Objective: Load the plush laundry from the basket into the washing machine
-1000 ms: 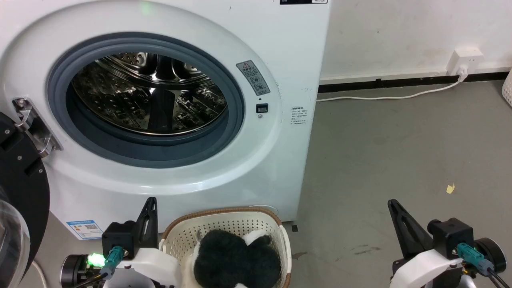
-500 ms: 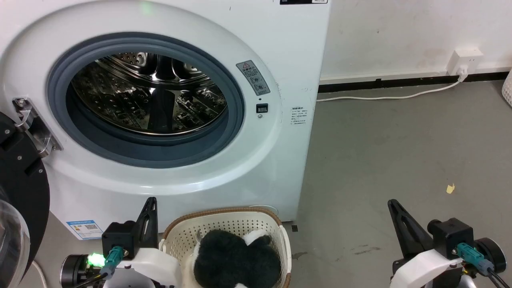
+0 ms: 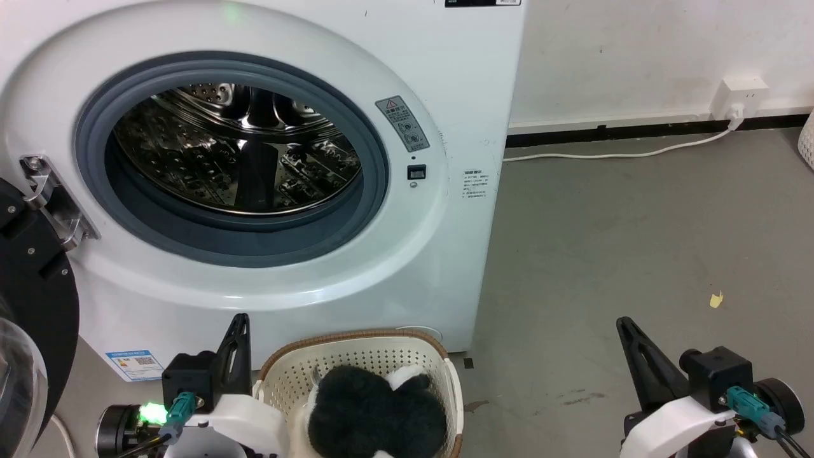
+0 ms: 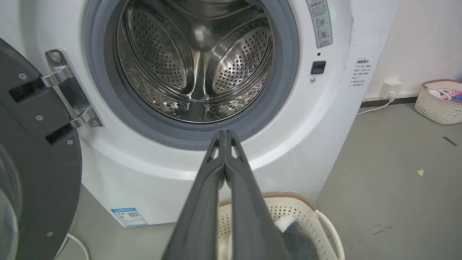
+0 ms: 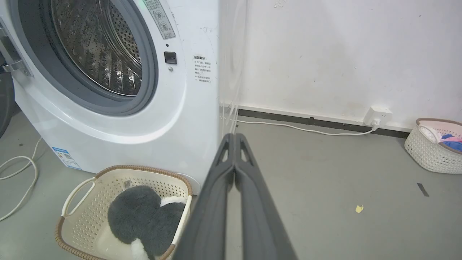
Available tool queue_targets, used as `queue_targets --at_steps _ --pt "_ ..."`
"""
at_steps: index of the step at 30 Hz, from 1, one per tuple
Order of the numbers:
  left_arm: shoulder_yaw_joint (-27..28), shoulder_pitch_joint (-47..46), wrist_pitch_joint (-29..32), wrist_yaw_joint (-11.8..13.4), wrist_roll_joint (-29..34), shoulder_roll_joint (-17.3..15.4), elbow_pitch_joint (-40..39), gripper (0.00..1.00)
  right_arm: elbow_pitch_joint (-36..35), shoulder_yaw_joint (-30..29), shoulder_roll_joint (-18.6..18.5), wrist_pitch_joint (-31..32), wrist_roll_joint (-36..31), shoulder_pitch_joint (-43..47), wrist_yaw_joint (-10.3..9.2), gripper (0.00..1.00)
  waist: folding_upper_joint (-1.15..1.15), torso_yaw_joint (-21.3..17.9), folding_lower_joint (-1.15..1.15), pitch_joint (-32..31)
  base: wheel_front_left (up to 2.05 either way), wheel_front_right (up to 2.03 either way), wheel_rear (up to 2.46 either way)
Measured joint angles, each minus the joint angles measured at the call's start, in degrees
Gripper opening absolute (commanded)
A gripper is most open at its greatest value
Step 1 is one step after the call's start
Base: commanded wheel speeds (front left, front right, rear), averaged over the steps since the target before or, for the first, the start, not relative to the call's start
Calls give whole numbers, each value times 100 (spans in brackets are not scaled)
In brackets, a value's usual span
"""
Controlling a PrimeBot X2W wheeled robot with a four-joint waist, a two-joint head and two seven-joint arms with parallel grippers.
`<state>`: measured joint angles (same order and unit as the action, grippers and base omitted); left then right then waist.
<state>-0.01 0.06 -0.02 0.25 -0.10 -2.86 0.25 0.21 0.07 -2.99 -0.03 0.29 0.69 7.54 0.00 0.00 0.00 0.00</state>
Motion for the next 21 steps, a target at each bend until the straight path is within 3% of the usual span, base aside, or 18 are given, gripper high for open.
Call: queue_targets --at_steps 21 --pt "-2 0 1 0 0 0 0 0 0 -2 0 0 0 0 0 0 0 0 0 0 0 0 0"
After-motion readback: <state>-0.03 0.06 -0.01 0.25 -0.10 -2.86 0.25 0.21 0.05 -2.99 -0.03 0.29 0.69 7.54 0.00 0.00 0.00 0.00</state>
